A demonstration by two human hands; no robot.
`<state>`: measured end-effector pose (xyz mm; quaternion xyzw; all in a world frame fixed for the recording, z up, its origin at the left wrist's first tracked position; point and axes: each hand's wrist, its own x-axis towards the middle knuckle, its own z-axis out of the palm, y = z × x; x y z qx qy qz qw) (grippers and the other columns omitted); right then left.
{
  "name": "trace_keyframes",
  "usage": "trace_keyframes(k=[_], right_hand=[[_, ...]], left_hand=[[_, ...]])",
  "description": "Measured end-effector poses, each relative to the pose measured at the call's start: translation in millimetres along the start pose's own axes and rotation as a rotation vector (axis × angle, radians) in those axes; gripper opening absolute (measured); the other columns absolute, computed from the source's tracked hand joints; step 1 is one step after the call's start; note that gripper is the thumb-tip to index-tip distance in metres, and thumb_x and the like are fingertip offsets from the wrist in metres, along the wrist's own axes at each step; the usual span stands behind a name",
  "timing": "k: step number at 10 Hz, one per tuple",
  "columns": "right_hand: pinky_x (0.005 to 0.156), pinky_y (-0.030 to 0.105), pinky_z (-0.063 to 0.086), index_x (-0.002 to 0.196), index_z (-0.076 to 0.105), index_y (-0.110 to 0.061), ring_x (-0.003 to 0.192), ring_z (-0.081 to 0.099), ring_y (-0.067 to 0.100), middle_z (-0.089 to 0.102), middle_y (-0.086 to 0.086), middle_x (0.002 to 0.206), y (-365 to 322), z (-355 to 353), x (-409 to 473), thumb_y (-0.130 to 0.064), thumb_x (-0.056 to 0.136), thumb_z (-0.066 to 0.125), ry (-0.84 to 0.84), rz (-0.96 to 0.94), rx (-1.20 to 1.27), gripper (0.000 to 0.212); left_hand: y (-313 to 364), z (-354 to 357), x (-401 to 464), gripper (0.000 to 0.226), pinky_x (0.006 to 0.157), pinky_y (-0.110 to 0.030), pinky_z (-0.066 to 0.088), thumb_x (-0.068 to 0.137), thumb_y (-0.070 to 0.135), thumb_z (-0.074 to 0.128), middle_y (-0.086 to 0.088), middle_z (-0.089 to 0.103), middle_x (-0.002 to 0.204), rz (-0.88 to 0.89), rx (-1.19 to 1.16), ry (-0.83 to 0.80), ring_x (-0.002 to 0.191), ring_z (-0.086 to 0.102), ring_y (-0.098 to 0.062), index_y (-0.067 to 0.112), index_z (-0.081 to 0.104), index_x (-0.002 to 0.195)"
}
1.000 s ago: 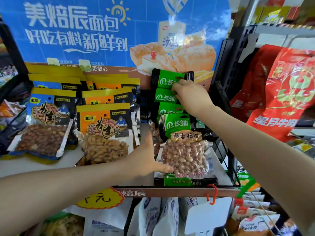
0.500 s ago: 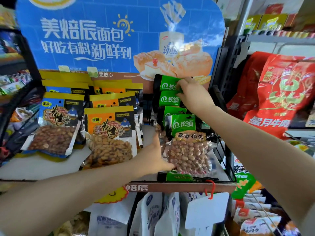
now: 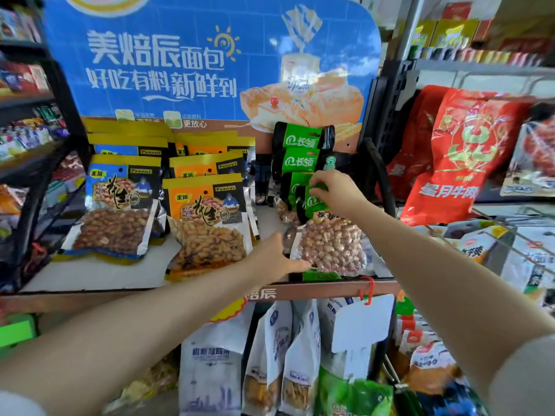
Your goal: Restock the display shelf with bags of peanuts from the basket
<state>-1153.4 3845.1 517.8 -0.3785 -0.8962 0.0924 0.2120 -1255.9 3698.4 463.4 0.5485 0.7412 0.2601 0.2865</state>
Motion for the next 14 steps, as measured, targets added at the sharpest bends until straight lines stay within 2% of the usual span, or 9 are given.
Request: trace_keyframes(k=[1, 3, 4, 5, 7, 8, 9, 12, 14], right_hand=[[0.076, 0.032, 0.041, 0.098, 0.06, -0.003, 0.092, 0.056, 0.029, 0.064, 0.014, 0.109, -16.3, 3.9, 2.5, -0.011, 0.09, 0.054, 0.033, -0.077, 0.086, 0.012], [0.094, 0.048, 0.043, 0.104, 0.058, -0.009, 0.109, 0.053, 0.034, 0.063, 0.012, 0.113, -20.8, 16.2, 6.3, -0.016, 0.091, 0.053, 0.045, -0.069, -0.039, 0.016], [0.097, 0.049, 0.04, 0.114, 0.057, -0.01, 0.114, 0.049, 0.035, 0.06, 0.012, 0.121, -19.8, 13.4, 3.0, -0.013, 0.092, 0.05, 0.028, -0.113, -0.069, 0.023], [0.098, 0.047, 0.039, 0.121, 0.056, -0.014, 0.117, 0.046, 0.037, 0.056, 0.013, 0.128, -24.0, 15.3, 3.6, -0.012, 0.093, 0.046, 0.008, -0.156, -0.177, 0.029], [0.089, 0.042, 0.039, 0.118, 0.057, -0.01, 0.113, 0.047, 0.035, 0.056, 0.015, 0.12, -55.6, 21.7, -3.3, -0.011, 0.093, 0.044, 0.162, -0.232, -0.238, 0.028], [0.094, 0.043, 0.036, 0.121, 0.053, -0.011, 0.117, 0.046, 0.034, 0.054, 0.014, 0.124, -65.3, 24.9, -2.4, -0.017, 0.095, 0.041, 0.063, -0.184, -0.308, 0.029], [0.096, 0.044, 0.037, 0.119, 0.052, -0.009, 0.116, 0.047, 0.036, 0.056, 0.017, 0.122, -66.6, 26.8, -1.0, -0.024, 0.096, 0.04, -0.002, -0.105, -0.329, 0.03], [0.102, 0.044, 0.034, 0.12, 0.049, -0.006, 0.122, 0.043, 0.034, 0.053, 0.017, 0.125, -76.4, 27.7, -7.2, -0.03, 0.098, 0.034, -0.032, -0.009, -0.38, 0.036], [0.108, 0.042, 0.029, 0.132, 0.041, -0.006, 0.129, 0.038, 0.032, 0.049, 0.015, 0.135, -97.0, 19.1, -25.9, -0.036, 0.098, 0.034, 0.206, -0.013, -0.378, 0.046]], left_hand=[[-1.9, -1.2, 4.0, 0.068, 0.082, -0.028, 0.039, 0.082, 0.037, 0.067, -0.011, 0.052, 0.119, -0.005, 0.054, 0.001, 0.107, 0.051, -0.024, 0.002, 0.036, 0.132], [-6.4, -0.5, 4.7, 0.065, 0.059, -0.018, 0.032, 0.082, 0.034, 0.067, 0.009, 0.038, 0.075, 0.036, 0.124, 0.057, 0.091, 0.044, -0.018, 0.001, 0.037, 0.129], [-6.0, -2.4, 0.3, 0.066, 0.078, -0.029, 0.043, 0.082, 0.036, 0.067, -0.011, 0.057, 0.115, 0.099, 0.223, 0.062, 0.107, 0.053, -0.026, 0.001, 0.037, 0.13], [-5.2, -10.8, -6.0, 0.064, 0.078, -0.029, 0.042, 0.084, 0.038, 0.064, -0.013, 0.055, 0.127, 0.152, 0.306, 0.083, 0.109, 0.055, -0.027, 0.001, 0.041, 0.131], [-55.9, -65.4, -23.8, 0.083, 0.109, -0.043, 0.029, 0.077, 0.049, 0.066, -0.01, 0.029, 0.148, 0.067, 0.47, 0.515, 0.136, 0.027, -0.028, 0.015, 0.027, 0.142], [-82.1, -85.4, -34.6, 0.107, 0.11, -0.049, 0.027, 0.068, 0.061, 0.067, -0.018, 0.013, 0.153, -0.154, 0.495, 0.415, 0.138, 0.019, -0.038, 0.018, 0.009, 0.147], [-95.8, -83.2, -38.1, 0.111, 0.105, -0.047, 0.038, 0.068, 0.057, 0.07, -0.018, 0.018, 0.151, -0.171, 0.426, 0.279, 0.132, 0.034, -0.037, 0.018, 0.002, 0.147], [-102.8, -85.6, -32.9, 0.115, 0.112, -0.046, 0.028, 0.067, 0.056, 0.072, -0.015, 0.015, 0.153, -0.042, 0.387, 0.257, 0.138, 0.023, -0.033, 0.019, -0.002, 0.148], [-106.8, -105.9, -58.4, 0.094, 0.104, -0.044, 0.037, 0.079, 0.06, 0.056, -0.011, 0.023, 0.152, 0.062, 0.415, 0.388, 0.136, 0.029, -0.03, 0.017, 0.007, 0.147]])
